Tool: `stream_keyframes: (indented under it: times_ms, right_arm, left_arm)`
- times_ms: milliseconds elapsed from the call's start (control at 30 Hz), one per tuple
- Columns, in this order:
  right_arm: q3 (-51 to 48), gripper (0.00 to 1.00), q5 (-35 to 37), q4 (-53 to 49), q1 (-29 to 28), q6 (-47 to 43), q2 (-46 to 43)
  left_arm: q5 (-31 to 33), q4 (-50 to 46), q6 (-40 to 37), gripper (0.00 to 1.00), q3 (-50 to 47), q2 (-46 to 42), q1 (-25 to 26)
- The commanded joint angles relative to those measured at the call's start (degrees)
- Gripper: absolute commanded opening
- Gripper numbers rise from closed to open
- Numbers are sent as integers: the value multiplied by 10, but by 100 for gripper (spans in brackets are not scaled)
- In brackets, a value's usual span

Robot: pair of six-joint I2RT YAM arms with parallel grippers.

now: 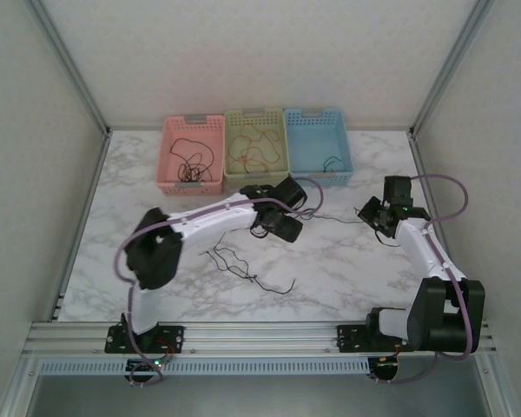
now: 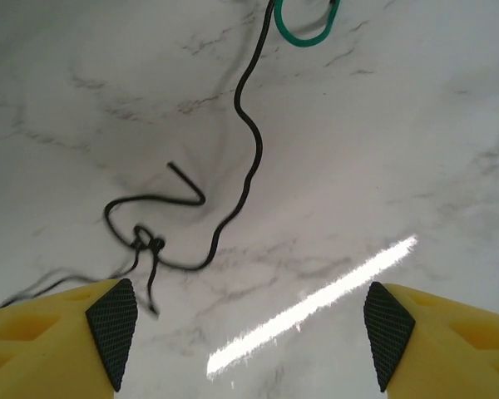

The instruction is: Untangle the cables

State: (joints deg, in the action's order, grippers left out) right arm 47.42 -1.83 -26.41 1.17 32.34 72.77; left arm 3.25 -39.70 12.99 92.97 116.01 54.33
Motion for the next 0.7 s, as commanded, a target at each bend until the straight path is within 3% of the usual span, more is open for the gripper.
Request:
stream_keyframes:
  times_ms: [0, 100, 333, 500, 567, 667]
  right_arm:
    - [-2, 0, -10, -4, -4, -10, -2]
    - [-6, 0, -12, -1, -3, -11, 1]
    - [-8, 0, -17, 1, -3, -13, 3]
    - [-11, 0, -15, 0, -4, -14, -1]
    - [-11, 0, -13, -1, -4, -14, -2]
    - [-9, 0, -5, -2, -3, -15, -3]
  left_arm:
    - [6, -23, -32, 74, 49, 45, 1]
    - [28, -31, -44, 73, 79, 81, 1]
    - [73, -44, -58, 59, 113, 136, -2]
    - [85, -47, -61, 32, 109, 144, -6]
    - [89, -44, -59, 28, 101, 144, -7]
    - [102, -36, -51, 10, 77, 125, -9]
